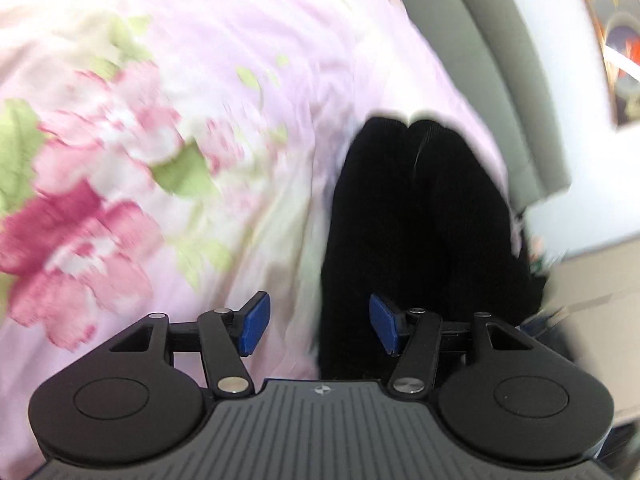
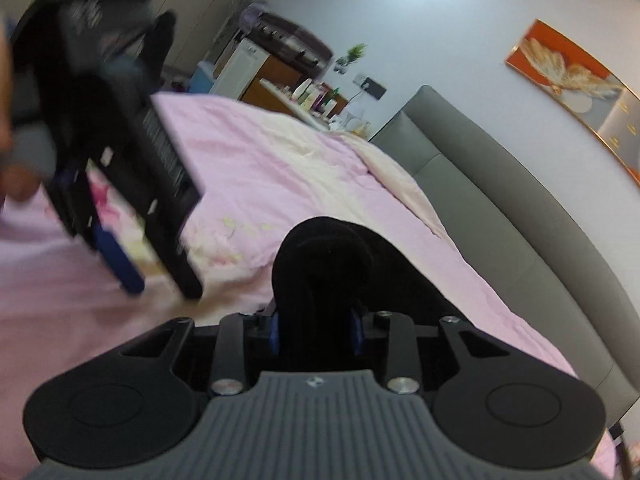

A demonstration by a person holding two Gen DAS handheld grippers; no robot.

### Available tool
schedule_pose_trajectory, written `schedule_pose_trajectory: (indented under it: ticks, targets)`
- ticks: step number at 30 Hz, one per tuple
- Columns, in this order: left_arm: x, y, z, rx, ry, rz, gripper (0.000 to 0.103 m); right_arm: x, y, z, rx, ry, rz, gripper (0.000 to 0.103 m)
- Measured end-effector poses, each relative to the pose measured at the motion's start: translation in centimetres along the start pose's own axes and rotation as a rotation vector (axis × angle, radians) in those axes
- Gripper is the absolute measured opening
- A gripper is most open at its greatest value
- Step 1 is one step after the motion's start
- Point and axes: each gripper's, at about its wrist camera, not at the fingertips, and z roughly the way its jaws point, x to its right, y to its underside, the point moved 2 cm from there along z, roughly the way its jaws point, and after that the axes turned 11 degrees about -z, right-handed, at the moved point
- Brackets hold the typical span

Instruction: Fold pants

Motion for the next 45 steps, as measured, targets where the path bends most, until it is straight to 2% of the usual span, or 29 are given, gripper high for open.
schedule_pose_trajectory:
  ticks: [2,5,7,11,14,16,18,21,25,28,29,30,31,33,35,40,42,45]
  targets:
    - [-0.1,-0.7,-0.8,0.014,0.062,-0.032,0.065,-2.5,0.7,1.2,-0.068,-0.047,-0.110,0.045]
    - [0.3,-1.2,-1.2,0.021,0.117,-0.027,0.071,-4.6,1.1,1.5,-0.101,-0.038,-0.186,0.047]
    - [0.5,-0.8,-1.0,0.027,0.128,-0.010,0.071,-4.1,0.6,1.2,-0.109,-0.033,-0.163,0.050]
    - [0.8,0.0,0.0,-0.010,0.145,0.003,0.071,-3.0,0.0,-0.4,-0.104,-0.038,-0.103,0.058]
    - [1.9,0.7,0.3,-0.008,0.165,0.043,0.071,-2.7,0.3,-1.6,-0.120,-0.088,-0.091,0.058]
    - [2.7,0.9,0.3,0.000,0.193,0.059,0.076,-2.9,1.0,-2.7,-0.130,-0.122,-0.090,0.058]
    - [3.4,1.4,0.6,0.012,0.226,0.070,0.081,-2.5,1.3,-3.6,-0.129,-0.134,-0.072,0.056]
    - [4.3,1.5,1.4,0.009,0.249,0.092,0.084,-1.1,1.5,-4.9,-0.123,-0.130,-0.005,0.056]
    - [4.9,2.1,2.9,-0.032,0.226,0.093,0.084,1.0,1.3,-6.5,-0.110,-0.089,0.074,0.056]
    - [5.6,2.8,4.2,-0.072,0.180,0.098,0.084,3.2,1.2,-7.4,-0.103,-0.067,0.152,0.056]
    - [5.8,3.0,4.8,-0.086,0.171,0.104,0.083,4.1,1.3,-7.6,-0.107,-0.067,0.191,0.056]
    - [6.1,3.4,5.1,-0.107,0.176,0.124,0.070,5.3,1.3,-7.7,-0.114,-0.064,0.248,0.056]
    - [6.3,3.9,5.3,-0.114,0.182,0.154,0.050,6.5,1.4,-7.8,-0.121,-0.059,0.306,0.056]
    - [6.9,5.1,5.1,-0.078,0.167,0.267,0.043,9.2,1.3,-7.6,-0.148,-0.069,0.418,0.058]
    - [6.9,5.9,5.1,-0.061,0.141,0.309,0.041,11.4,0.8,-6.2,-0.218,-0.142,0.493,0.062]
    - [5.5,5.9,5.0,-0.061,0.163,0.258,0.041,14.5,-2.7,-0.1,-0.365,-0.233,0.577,0.065]
    - [5.2,5.7,4.8,-0.067,0.172,0.244,0.041,14.3,-4.5,3.2,-0.407,-0.260,0.553,0.069]
    - [5.1,5.6,4.5,-0.075,0.184,0.229,0.041,13.9,-6.6,7.8,-0.477,-0.254,0.459,0.068]
